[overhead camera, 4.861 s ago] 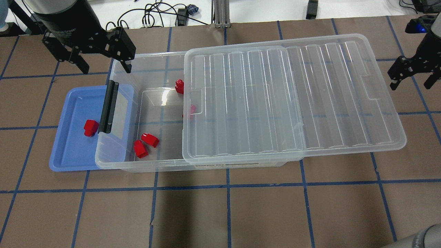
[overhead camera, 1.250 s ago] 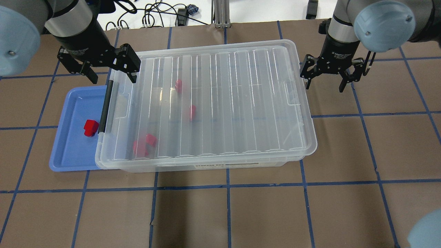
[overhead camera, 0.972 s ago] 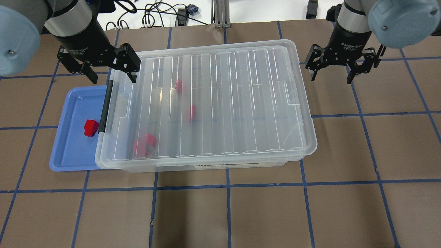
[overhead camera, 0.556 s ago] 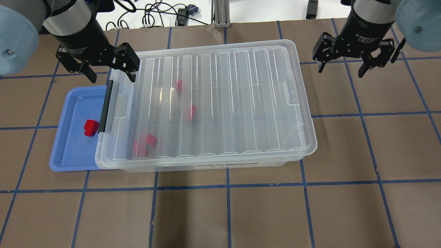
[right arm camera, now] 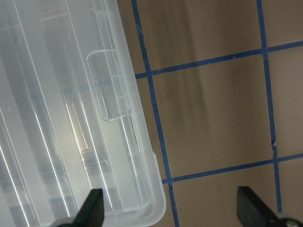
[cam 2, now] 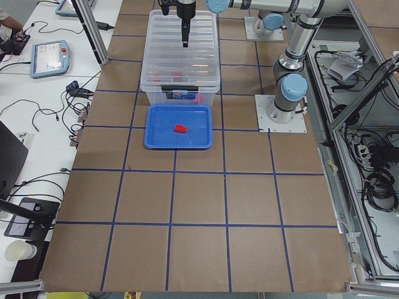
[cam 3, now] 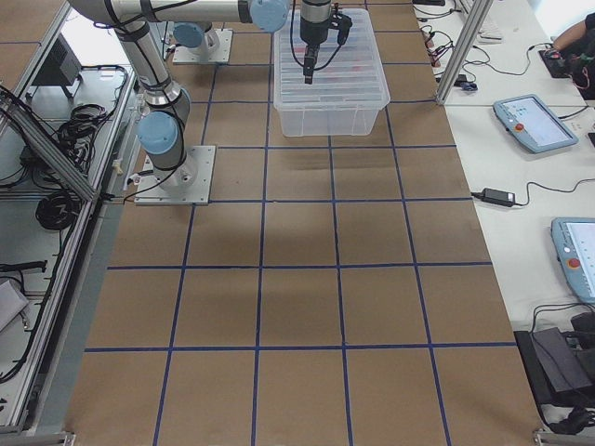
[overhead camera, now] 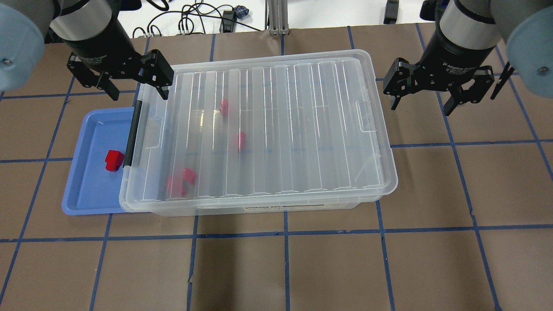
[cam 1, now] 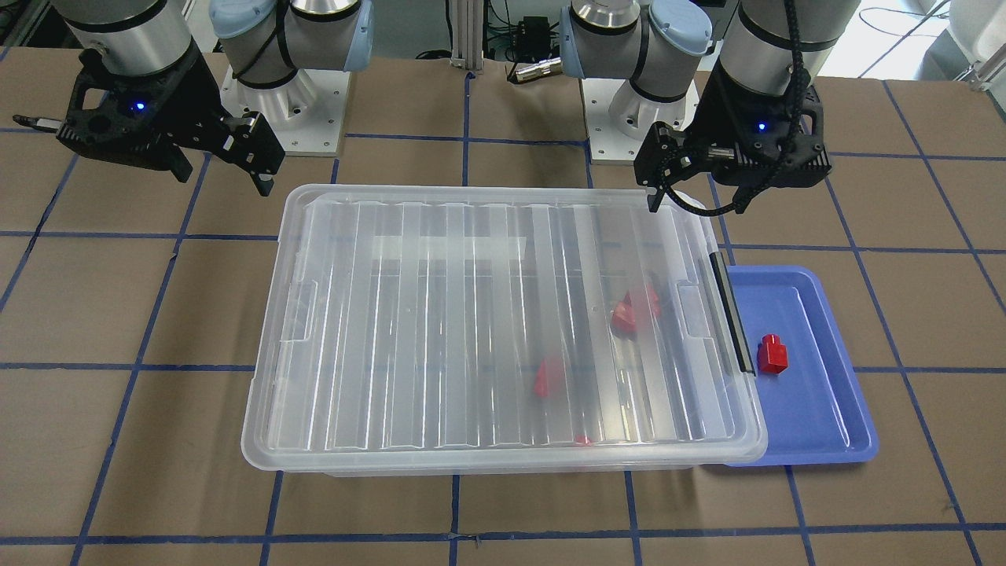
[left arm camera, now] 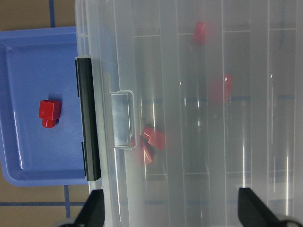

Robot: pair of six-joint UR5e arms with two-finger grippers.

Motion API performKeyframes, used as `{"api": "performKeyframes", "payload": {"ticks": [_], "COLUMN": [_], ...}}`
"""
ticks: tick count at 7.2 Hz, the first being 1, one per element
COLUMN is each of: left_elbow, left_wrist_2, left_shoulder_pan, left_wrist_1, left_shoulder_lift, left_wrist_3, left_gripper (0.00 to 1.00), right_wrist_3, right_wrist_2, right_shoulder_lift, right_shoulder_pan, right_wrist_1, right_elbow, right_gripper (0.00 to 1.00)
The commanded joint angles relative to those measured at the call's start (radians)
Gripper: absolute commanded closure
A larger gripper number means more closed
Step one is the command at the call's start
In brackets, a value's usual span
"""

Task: Place red block in blue tray from box

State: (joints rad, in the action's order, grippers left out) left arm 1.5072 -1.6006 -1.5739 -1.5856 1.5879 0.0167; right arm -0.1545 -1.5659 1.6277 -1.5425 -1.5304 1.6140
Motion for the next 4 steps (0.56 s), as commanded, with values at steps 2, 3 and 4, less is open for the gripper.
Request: {"api": "performKeyframes", "payload": {"ticks": [2,3,4], "left_elbow": [-0.002,-0.002,-0.002], "left_wrist_2": [0.001,0.001,0.001], "left_shoulder_pan": [-0.003,-0.003,-0.003], "left_wrist_1": [0.003,0.003,0.004], "left_shoulder_lift": [0.0,-0.002,-0.003], "left_wrist_3": [-0.001,-0.001,0.0], "left_gripper": [0.0,0.0,0.0], "right_wrist_3": [0.001,-0.01,-0.014], "right_wrist_2": [-0.005,-0.005,-0.005], "right_shoulder_lift": [0.003,0.004,0.009], "right_shoulder_pan": [0.009,0.008,0.007], "right_wrist_1": [0.049,0.044,0.038], "right_elbow": [-0.003,-0.005,-0.006], "right_gripper": [0.0,0.0,0.0]}}
